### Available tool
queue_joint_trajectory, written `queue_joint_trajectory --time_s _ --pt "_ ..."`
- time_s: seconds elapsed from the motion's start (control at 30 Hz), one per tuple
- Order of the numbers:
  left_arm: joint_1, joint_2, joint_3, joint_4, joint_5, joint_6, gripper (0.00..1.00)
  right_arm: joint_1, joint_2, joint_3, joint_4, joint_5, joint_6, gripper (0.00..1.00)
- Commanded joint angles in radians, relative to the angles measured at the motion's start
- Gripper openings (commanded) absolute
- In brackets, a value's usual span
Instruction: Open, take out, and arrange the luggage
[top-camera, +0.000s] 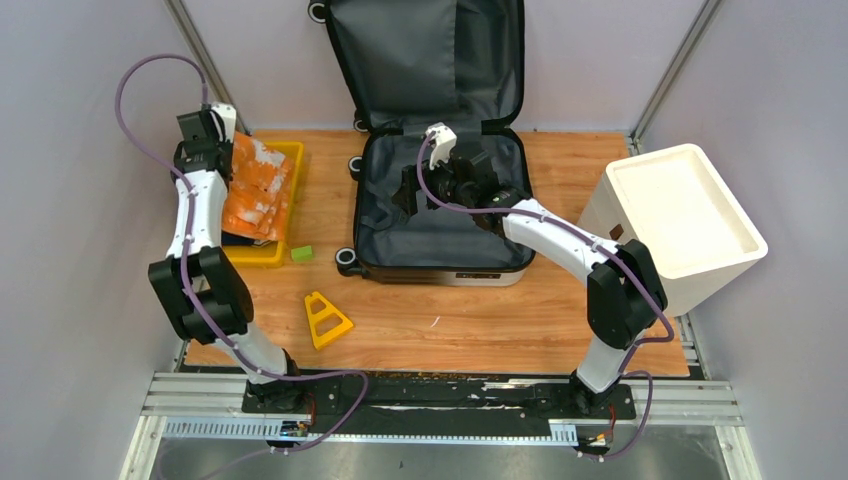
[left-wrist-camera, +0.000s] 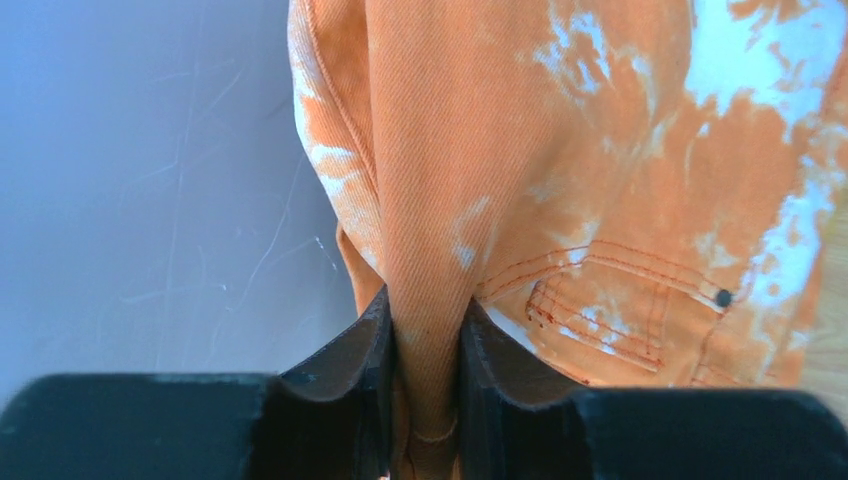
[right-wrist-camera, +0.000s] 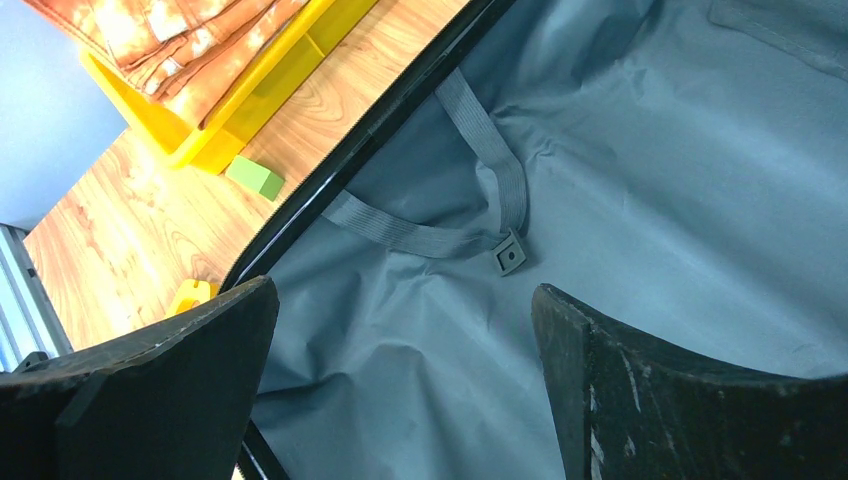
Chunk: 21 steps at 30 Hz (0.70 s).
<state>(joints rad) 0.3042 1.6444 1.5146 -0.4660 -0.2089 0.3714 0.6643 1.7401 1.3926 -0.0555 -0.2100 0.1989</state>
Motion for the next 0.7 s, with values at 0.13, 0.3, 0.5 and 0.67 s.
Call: queue_joint_trajectory --time_s 0.13,0.3,0.5,0.67 --pt "0.015 0.093 0.087 0.047 -0.111 -0.001 0.86 0.001 -0.029 0.039 0.014 -0.023 -0.010 1.00" --pt "0.013 0.074 0.133 -0.030 -0.013 -0.106 1.00 0.000 -0.038 0.031 0.006 -0.032 -0.004 1.00" --pt "0.013 0.000 -0.019 -0.034 0.227 -0.353 1.00 -0.040 -0.032 0.038 -0.030 -0.288 0.110 1.00" --pt "0.013 -0.005 -0.157 0.060 0.440 -0.432 1.00 -0.040 -0.050 0.040 -0.026 -0.297 0.133 1.00"
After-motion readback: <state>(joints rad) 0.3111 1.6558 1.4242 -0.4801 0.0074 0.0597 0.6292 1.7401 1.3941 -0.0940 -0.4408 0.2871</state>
